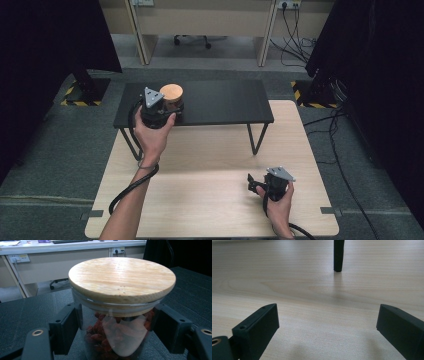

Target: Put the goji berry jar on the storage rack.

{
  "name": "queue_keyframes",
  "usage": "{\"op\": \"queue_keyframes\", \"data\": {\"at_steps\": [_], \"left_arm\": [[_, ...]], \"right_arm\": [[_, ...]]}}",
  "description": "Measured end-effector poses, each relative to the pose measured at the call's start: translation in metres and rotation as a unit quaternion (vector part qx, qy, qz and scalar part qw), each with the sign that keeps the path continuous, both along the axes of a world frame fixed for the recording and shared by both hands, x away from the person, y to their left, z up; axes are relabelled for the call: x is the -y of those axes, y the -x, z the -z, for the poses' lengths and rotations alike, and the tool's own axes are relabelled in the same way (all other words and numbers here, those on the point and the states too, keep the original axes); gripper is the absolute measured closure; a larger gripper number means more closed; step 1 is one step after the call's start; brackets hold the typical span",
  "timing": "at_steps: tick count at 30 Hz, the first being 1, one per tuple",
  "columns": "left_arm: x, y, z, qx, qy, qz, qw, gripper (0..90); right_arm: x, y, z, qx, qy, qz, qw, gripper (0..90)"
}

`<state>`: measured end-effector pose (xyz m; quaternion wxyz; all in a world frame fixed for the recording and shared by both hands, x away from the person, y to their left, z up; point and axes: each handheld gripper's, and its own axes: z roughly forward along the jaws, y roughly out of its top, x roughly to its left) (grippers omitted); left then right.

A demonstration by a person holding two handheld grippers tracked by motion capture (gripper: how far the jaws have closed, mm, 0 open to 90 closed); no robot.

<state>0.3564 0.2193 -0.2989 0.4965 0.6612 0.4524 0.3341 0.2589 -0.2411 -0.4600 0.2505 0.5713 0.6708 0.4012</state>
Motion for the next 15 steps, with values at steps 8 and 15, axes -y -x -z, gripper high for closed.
{"op": "queue_keyframes", "data": {"at_steps": [8,15], "left_arm": [[0.003,0.006,0.005,0.022,-0.013,-0.002,0.9997,21.1],[0.004,0.013,0.008,0.04,-0.008,-0.011,0.9991,9.2]], "right_arm": [[0.0,0.0,0.0,-0.001,-0.001,0.0,1.0,4.4],[0.0,0.0,0.0,0.0,0.0,0.0,1.0,4.4]]}}
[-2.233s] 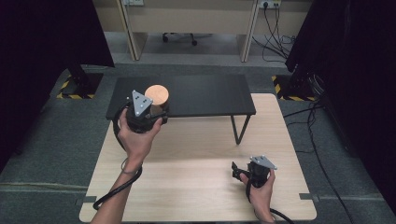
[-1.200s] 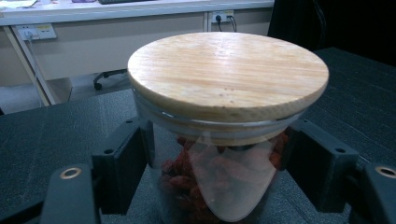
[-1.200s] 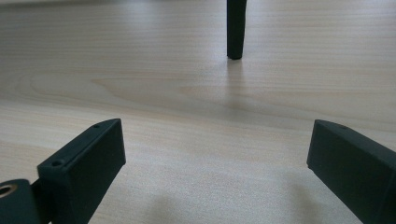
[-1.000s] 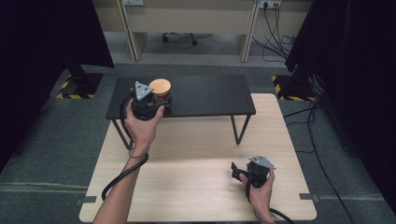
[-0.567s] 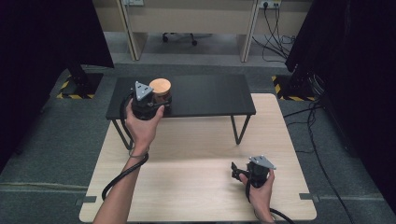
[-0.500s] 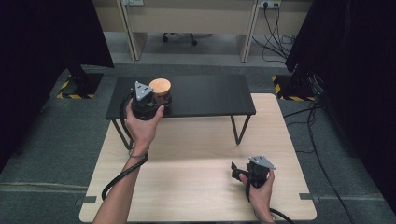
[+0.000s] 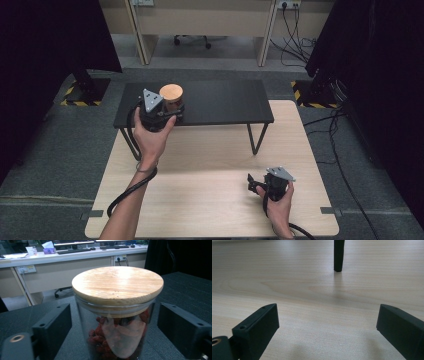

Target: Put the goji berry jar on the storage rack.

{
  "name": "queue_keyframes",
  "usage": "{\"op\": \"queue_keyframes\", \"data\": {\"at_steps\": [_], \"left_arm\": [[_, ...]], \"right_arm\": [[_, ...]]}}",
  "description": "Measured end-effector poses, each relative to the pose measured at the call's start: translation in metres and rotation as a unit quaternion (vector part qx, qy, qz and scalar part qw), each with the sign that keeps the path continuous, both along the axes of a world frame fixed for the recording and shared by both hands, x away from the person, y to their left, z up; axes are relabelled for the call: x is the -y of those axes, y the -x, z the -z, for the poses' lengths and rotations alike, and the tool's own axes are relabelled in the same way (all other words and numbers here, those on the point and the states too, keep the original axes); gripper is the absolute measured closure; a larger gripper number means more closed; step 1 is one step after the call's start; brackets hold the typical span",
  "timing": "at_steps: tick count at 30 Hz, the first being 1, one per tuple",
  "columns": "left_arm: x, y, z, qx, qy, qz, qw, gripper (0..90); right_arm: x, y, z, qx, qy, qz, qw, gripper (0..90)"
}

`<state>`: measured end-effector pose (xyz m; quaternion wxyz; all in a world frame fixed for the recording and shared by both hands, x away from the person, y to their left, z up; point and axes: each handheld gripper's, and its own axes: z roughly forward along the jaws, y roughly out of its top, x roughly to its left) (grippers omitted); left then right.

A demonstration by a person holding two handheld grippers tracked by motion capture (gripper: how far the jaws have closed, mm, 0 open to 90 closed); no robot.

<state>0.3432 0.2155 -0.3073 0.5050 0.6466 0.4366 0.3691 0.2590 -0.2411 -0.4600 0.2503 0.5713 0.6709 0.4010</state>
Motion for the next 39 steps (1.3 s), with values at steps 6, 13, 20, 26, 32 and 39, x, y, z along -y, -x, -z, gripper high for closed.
{"op": "queue_keyframes", "data": {"at_steps": [6,13,20,26,32,39], "left_arm": [[0.0,0.002,0.0,0.001,0.001,-0.003,1.0,8.2],[0.003,0.016,-0.002,-0.001,-0.011,-0.005,0.9999,7.0],[-0.003,0.04,-0.003,0.003,-0.004,-0.005,1.0,6.7],[-0.007,0.054,0.005,0.006,-0.003,0.001,1.0,6.6],[-0.013,0.062,0.012,0.007,0.0,0.002,1.0,6.6],[-0.018,0.079,0.023,0.021,0.001,0.008,0.9997,6.6]], "right_arm": [[0.0,0.0,0.0,0.0,0.001,0.0,1.0,4.3],[0.0,0.0,0.0,0.0,-0.001,0.001,1.0,4.3],[-0.001,0.001,0.0,0.001,0.001,0.002,1.0,4.3],[-0.001,0.001,0.0,0.002,0.003,0.002,1.0,4.3],[-0.001,0.001,0.0,0.002,0.002,0.003,1.0,4.2],[-0.002,0.001,0.0,0.001,0.002,0.005,1.0,3.7]]}}
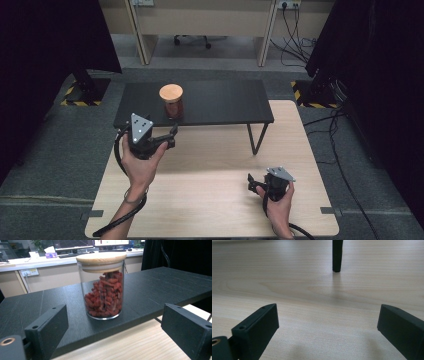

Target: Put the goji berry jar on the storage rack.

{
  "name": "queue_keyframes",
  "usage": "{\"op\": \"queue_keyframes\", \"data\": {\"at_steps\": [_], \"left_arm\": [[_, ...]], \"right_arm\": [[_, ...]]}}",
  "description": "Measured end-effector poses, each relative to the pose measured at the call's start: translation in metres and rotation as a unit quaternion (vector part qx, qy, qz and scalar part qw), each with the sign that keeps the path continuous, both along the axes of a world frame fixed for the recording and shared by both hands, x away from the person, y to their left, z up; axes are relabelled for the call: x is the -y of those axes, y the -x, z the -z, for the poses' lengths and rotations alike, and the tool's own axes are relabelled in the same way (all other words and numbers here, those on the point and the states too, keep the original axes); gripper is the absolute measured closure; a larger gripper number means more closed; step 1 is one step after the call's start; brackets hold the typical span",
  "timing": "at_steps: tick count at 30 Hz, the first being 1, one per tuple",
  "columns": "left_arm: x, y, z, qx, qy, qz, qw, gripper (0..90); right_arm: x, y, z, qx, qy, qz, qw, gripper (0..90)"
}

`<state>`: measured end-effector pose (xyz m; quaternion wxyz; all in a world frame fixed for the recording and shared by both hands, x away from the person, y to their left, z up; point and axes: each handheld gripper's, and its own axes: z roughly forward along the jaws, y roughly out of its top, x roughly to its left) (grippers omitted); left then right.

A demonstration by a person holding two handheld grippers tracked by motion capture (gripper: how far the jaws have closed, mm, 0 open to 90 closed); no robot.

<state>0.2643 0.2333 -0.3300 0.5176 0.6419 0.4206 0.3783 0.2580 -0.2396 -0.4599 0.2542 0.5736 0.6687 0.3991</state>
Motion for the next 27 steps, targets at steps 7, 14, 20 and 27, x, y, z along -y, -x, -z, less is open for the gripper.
{"op": "queue_keyframes", "data": {"at_steps": [7,14,20,27], "left_arm": [[-0.005,0.016,0.018,-0.005,-0.004,0.004,1.0,6.6],[-0.018,0.03,0.054,-0.003,0.003,0.008,1.0,6.5],[-0.026,0.044,0.088,0.006,0.007,0.014,0.9999,6.6],[-0.029,0.054,0.109,-0.002,0.021,0.008,0.9997,6.6]], "right_arm": [[-0.001,0.001,0.0,0.001,0.0,0.001,1.0,3.5],[-0.001,0.001,0.0,0.001,0.001,0.001,1.0,3.5],[-0.001,0.001,0.0,0.001,0.002,0.002,1.0,3.5],[-0.002,0.001,0.0,0.002,0.002,0.003,1.0,3.5]]}}
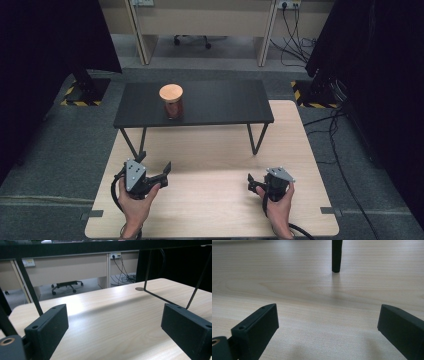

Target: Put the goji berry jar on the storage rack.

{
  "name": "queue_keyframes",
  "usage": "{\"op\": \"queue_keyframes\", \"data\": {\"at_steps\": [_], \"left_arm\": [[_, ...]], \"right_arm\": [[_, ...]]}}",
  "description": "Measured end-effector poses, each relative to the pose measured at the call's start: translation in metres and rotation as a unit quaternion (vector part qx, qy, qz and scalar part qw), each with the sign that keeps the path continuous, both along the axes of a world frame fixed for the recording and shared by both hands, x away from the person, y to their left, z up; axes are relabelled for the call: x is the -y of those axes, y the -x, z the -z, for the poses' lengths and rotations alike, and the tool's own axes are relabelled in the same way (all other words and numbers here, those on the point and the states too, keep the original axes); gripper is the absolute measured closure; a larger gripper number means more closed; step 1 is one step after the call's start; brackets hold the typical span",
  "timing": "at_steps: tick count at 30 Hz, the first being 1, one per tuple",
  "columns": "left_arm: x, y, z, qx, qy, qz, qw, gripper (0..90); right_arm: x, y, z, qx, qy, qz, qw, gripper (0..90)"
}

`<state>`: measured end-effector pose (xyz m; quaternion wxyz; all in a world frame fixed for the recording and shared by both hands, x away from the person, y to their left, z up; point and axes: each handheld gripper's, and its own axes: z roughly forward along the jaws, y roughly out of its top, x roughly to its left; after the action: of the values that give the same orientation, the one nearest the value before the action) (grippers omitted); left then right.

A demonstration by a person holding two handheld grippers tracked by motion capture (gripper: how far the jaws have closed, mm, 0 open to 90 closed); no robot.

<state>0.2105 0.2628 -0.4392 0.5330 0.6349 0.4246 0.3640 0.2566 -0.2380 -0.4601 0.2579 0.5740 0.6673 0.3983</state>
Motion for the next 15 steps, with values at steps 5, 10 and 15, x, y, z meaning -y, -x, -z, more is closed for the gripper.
{"op": "queue_keyframes", "data": {"at_steps": [5,10,15], "left_arm": [[0.001,0.006,0.013,-0.003,-0.002,0.0,1.0,6.6],[0.003,0.011,0.027,-0.014,-0.004,-0.003,0.9999,6.8],[0.003,0.014,0.039,-0.024,0.001,-0.006,0.9997,6.8]], "right_arm": [[0.0,0.0,0.0,0.0,0.0,0.0,1.0,3.5],[0.0,0.0,0.0,0.001,0.0,-0.001,1.0,3.5],[0.0,0.0,0.0,0.0,0.0,-0.001,1.0,3.5]]}}
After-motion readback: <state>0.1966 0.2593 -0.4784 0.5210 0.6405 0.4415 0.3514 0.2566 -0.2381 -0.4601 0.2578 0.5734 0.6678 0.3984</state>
